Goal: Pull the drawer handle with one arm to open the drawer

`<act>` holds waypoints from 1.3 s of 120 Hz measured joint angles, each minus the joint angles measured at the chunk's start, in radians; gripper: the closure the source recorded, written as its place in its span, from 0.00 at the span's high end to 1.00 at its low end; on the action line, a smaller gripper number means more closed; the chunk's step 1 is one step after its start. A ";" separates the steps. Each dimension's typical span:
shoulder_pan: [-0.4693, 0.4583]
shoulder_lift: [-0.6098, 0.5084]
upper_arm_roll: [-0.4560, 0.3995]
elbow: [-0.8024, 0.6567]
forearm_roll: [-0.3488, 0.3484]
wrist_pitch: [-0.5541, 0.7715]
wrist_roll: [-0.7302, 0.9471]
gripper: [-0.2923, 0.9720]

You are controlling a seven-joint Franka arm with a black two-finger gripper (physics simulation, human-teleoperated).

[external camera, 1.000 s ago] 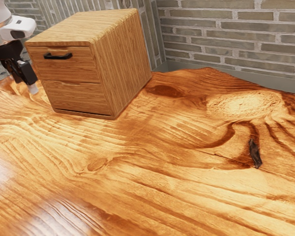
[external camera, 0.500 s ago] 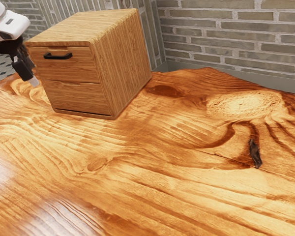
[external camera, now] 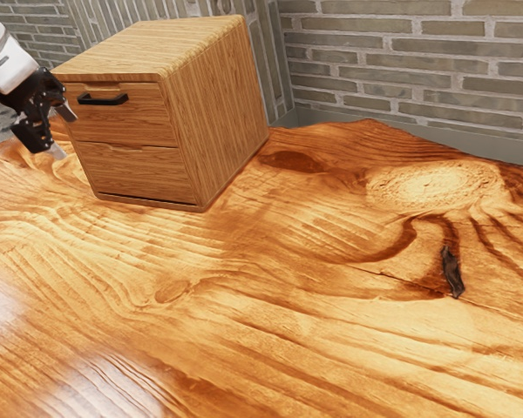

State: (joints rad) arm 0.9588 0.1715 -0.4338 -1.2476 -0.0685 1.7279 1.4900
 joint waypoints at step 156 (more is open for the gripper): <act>0.034 0.297 -0.100 0.204 0.082 0.279 0.299 0.77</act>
State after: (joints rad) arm 0.9924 0.4688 -0.5336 -1.0433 0.0132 2.0067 1.7886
